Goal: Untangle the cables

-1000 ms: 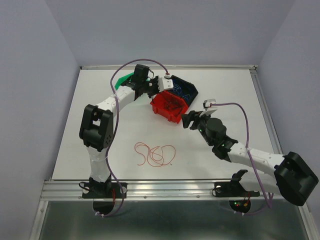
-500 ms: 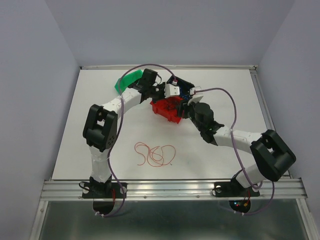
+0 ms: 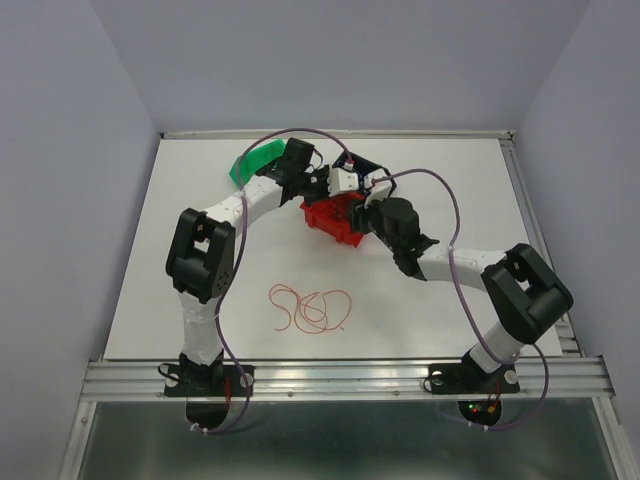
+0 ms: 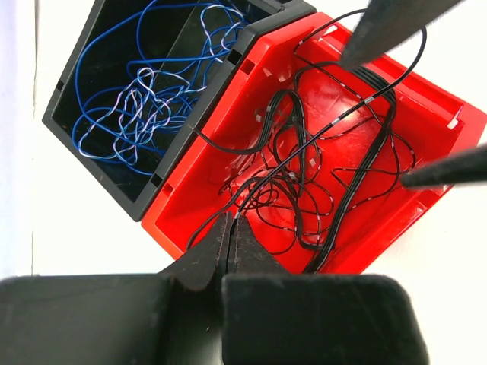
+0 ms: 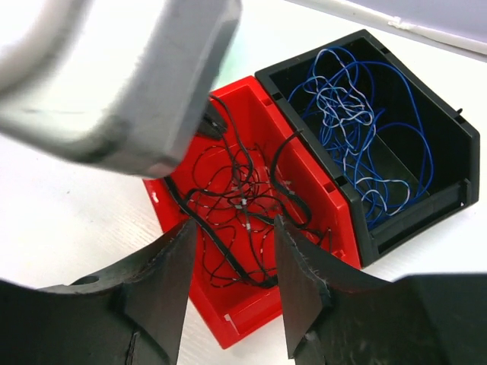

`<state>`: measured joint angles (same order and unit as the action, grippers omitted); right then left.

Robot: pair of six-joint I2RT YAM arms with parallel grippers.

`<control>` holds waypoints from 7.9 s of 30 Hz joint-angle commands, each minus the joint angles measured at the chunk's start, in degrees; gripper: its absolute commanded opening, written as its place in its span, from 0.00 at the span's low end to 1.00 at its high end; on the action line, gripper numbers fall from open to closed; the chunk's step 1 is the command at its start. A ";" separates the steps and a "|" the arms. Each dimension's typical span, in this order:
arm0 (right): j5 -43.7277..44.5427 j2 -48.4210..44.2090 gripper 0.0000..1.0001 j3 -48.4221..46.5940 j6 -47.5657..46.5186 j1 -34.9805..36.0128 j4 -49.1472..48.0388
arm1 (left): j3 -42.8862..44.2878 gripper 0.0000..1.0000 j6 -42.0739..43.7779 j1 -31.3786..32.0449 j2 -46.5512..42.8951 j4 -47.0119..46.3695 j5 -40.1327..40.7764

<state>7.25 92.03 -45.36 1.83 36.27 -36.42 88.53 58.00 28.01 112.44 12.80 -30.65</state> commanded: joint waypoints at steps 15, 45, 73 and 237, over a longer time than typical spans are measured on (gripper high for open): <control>-6.27 7.11 0.01 -2.01 2.74 -5.95 -12.34 | 2.08 0.00 -5.26 -0.59 1.28 -2.42 -5.03; -13.23 20.47 0.00 -15.28 21.11 -9.03 -0.33 | 7.01 0.36 -19.59 0.12 1.83 -4.54 6.04; -13.66 0.79 0.94 -11.33 19.53 -7.18 5.31 | -29.28 0.73 -6.41 3.01 -33.68 8.91 2.80; -14.72 -28.04 0.98 12.85 21.99 -7.18 1.36 | -0.90 0.00 -47.19 -29.77 -17.34 -30.98 16.76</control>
<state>-7.14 65.19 -33.67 23.86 28.60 -31.68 88.58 11.68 -1.69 100.42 -11.29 -21.65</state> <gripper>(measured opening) 0.982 0.041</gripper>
